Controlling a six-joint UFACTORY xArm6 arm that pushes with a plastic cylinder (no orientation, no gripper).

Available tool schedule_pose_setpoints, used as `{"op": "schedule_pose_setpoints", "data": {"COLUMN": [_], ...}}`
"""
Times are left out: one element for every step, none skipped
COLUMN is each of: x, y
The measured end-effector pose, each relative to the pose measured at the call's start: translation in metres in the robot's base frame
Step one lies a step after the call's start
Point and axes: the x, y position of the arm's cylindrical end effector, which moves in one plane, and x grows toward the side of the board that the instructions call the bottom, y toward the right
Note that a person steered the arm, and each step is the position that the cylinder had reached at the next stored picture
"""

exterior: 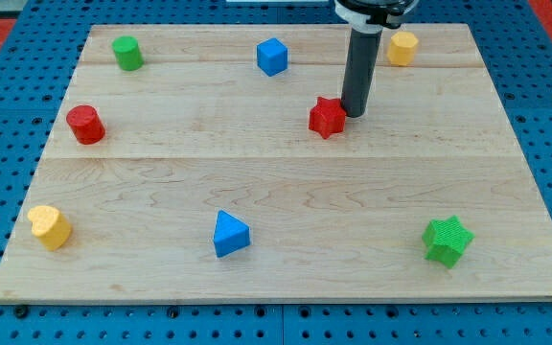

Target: Point your arm to the red star

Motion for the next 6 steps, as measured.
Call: {"op": "schedule_pose_setpoints", "data": {"x": [0.001,0.001,-0.007,-0.013,-0.028,-0.005], "y": [0.002,0.022,0.048,0.068,0.067,0.048]}}
